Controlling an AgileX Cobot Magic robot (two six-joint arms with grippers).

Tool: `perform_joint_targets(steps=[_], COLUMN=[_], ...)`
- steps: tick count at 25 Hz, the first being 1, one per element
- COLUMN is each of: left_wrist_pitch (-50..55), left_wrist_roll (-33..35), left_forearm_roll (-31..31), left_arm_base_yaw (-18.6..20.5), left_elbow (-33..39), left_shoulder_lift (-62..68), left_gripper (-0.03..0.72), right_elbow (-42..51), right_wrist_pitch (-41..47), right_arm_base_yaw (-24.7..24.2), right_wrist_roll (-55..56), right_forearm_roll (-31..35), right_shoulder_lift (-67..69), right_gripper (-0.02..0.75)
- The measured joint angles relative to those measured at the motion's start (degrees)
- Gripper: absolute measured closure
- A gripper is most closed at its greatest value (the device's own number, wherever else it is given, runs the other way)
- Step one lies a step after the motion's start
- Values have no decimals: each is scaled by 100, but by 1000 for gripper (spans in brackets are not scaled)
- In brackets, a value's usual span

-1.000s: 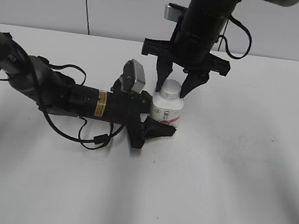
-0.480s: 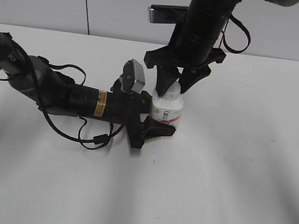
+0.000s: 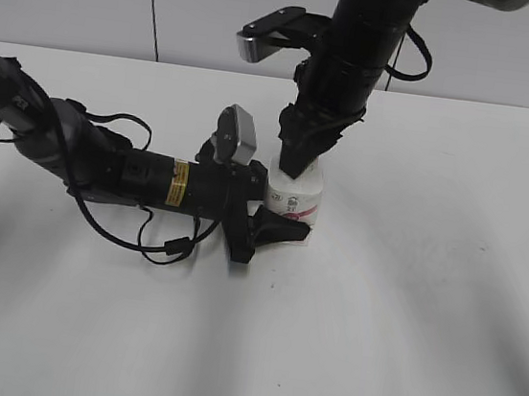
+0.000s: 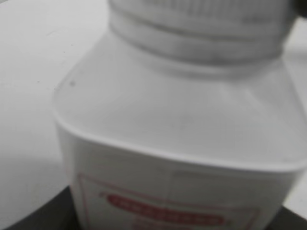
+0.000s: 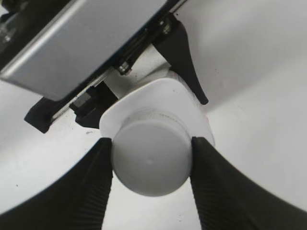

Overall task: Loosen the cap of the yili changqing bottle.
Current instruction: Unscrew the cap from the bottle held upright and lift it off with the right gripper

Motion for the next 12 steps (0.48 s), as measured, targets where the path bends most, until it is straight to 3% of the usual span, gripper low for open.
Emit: perform_joint_targets(steps=[12], left_wrist_pitch=[-20], left_wrist_roll=[49], left_forearm_roll=[20], left_arm_base_yaw=[5], left_elbow=[0], left_shoulder_lift=[0], left_gripper=[279], right_elbow=[-17], right_wrist_pitch=[0], right_arm_base_yaw=[0], right_wrist_roll=[-2771], right_forearm_roll=[5], right_shoulder_lift=[0], right_gripper=[342])
